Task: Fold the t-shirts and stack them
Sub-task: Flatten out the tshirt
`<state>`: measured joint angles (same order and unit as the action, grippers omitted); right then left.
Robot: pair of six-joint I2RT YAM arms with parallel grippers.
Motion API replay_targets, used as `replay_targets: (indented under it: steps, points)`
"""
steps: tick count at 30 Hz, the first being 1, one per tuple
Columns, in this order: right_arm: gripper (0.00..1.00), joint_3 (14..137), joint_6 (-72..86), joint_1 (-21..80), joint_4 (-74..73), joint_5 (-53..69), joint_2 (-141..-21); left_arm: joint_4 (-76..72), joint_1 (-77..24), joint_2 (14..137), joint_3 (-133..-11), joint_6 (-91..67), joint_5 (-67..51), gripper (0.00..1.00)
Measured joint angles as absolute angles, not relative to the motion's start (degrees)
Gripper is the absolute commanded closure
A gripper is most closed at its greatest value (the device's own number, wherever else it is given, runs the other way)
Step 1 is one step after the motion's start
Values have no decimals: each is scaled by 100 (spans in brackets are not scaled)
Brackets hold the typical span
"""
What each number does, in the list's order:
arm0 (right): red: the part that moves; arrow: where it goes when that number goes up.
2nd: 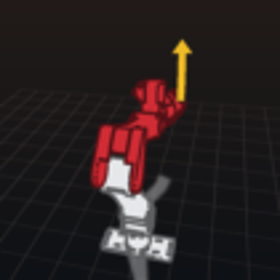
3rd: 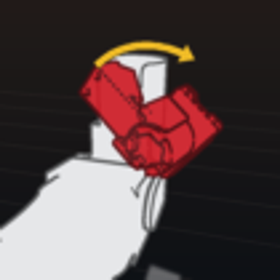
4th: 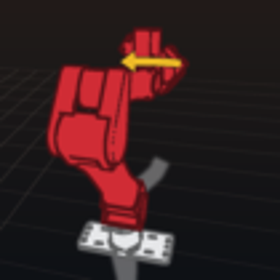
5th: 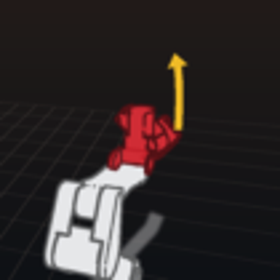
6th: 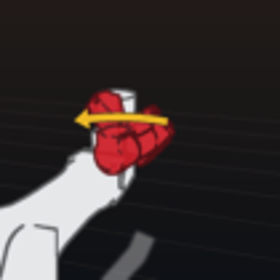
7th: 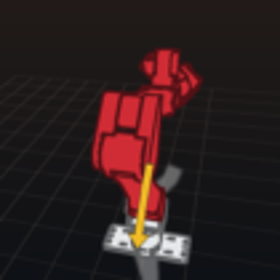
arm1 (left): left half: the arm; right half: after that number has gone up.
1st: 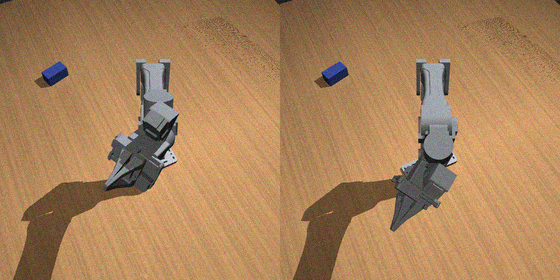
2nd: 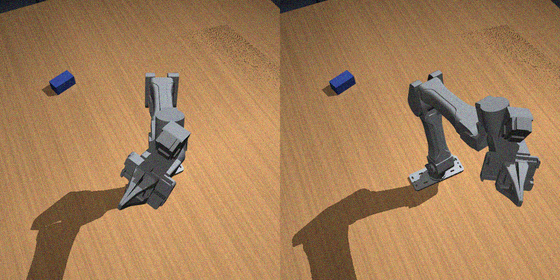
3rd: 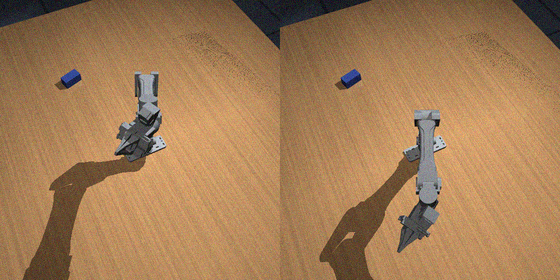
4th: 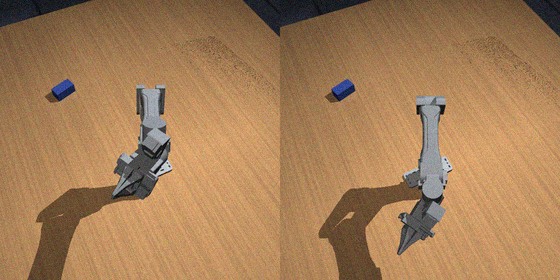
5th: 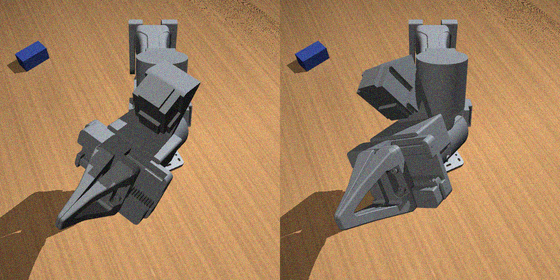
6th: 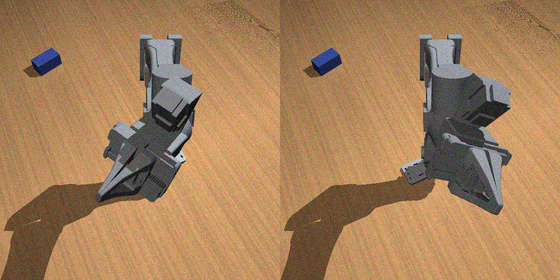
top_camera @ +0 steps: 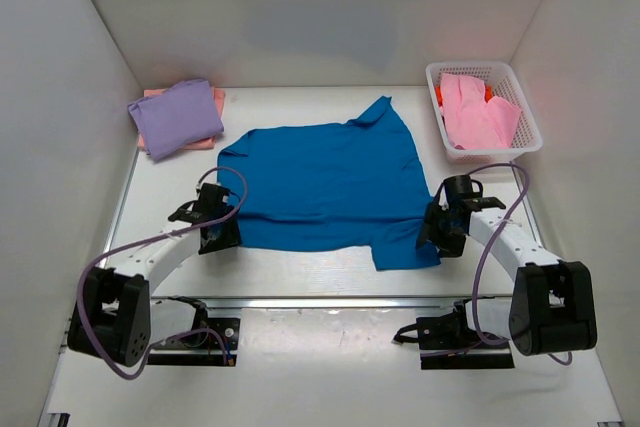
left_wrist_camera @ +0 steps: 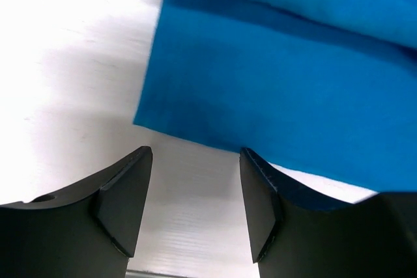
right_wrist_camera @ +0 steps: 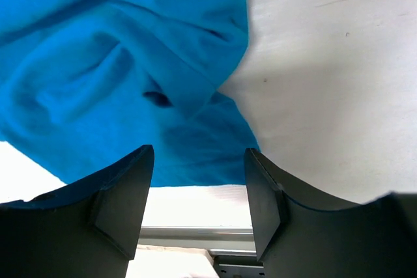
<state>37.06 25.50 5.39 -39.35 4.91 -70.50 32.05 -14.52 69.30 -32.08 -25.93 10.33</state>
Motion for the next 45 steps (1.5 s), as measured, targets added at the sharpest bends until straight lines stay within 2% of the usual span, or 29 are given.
replay_targets:
  steps: [7, 17, 20, 22, 23, 24, 26, 27, 37, 40, 45]
  points:
    - [45, 3568, 2547, 513, -3911, 318, -6941, 2987, -1179, 6560, -3142, -2615, 1269, 31]
    - [44, 3557, 2547, 489, -3909, -43, -6775, 2777, -1149, 7043, -3111, -2596, 1308, 35]
    - [44, 3468, 2567, 574, -3848, -132, -6914, 2665, -1170, 7109, -3111, -2596, 1313, 59]
    - [47, 3422, 2582, 685, -3852, -185, -7015, 2578, -1175, 7135, -3111, -2580, 1293, 88]
    - [48, 3424, 2587, 751, -3839, -213, -7030, 2523, -1175, 7157, -3111, -2585, 1260, 89]
    - [50, 3424, 2591, 799, -3830, -213, -7032, 2471, -1181, 7181, -3114, -2543, 1240, 90]
    - [70, 3422, 2596, 871, -3804, -209, -7043, 2436, -1179, 7194, -3118, -2528, 1223, 98]
    - [100, 3420, 2613, 910, -3769, -185, -7054, 2427, -1179, 7194, -3118, -2517, 1208, 100]
    - [100, 3656, 2655, 1103, -3804, 1022, -6818, 2845, -1221, 7166, -3428, -2329, 788, 100]
    - [100, 4530, 2556, 947, -4029, 1391, -6326, 3188, -1212, 6853, -3975, -2270, 578, 100]
    - [100, 6333, 2405, 388, -3577, 1944, -5437, 3457, -1168, 6171, -5970, -2252, 333, 100]
